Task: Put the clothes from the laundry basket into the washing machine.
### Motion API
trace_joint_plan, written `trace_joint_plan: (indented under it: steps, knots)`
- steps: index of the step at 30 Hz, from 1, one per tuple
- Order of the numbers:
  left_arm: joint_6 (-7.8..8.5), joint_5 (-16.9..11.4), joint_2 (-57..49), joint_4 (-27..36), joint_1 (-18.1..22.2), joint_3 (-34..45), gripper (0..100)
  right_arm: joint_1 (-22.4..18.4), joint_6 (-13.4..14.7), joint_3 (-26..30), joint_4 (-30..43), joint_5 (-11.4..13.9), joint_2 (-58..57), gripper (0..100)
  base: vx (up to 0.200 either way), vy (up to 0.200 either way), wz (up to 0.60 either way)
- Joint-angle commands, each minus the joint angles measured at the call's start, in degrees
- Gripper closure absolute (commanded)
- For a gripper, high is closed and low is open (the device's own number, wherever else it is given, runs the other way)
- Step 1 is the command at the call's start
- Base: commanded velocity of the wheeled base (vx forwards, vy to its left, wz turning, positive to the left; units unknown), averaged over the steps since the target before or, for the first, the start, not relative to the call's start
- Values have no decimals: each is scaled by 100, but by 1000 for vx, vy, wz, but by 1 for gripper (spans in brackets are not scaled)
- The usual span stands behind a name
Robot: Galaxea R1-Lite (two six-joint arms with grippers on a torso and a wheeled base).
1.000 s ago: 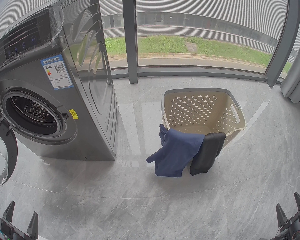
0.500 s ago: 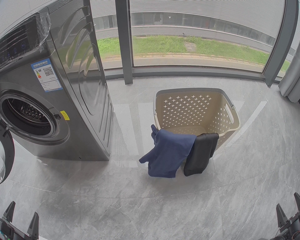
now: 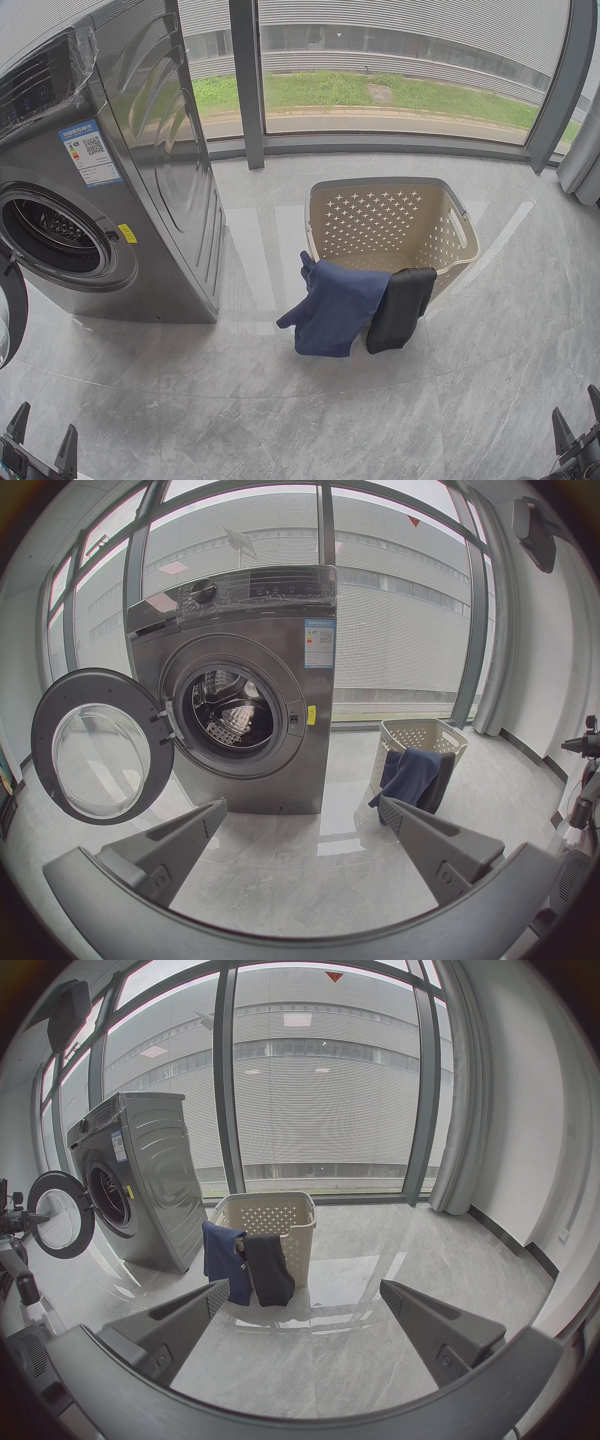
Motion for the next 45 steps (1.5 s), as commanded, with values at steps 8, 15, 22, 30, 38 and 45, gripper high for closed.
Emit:
trace_joint_plan:
  steps: [8, 15, 22, 30, 38, 45]
  knots:
    - [-12, 8, -49, -1, 2, 101, 0, 4, -2, 48, 8, -1, -84, 0, 0, -125, 0]
    - [-12, 8, -49, -1, 2, 101, 0, 4, -2, 48, 8, -1, -84, 0, 0, 0, 0]
    - [-47, -1, -49, -1, -7, 101, 0, -5, -11, 48, 8, -1, -84, 0, 0, 0, 0]
    - [-30, -1, -49, -1, 2, 101, 0, -5, -19, 66, -9, -1, -84, 0, 0, 0, 0]
    - [-56, -1, -49, -1, -7, 101, 0, -5, 7, 84, -71, 16, -93, 0, 0, 0, 0]
    - [-39, -1, -49, -1, -7, 101, 0, -5, 33, 84, -71, 16, -93, 0, 0, -114, 0]
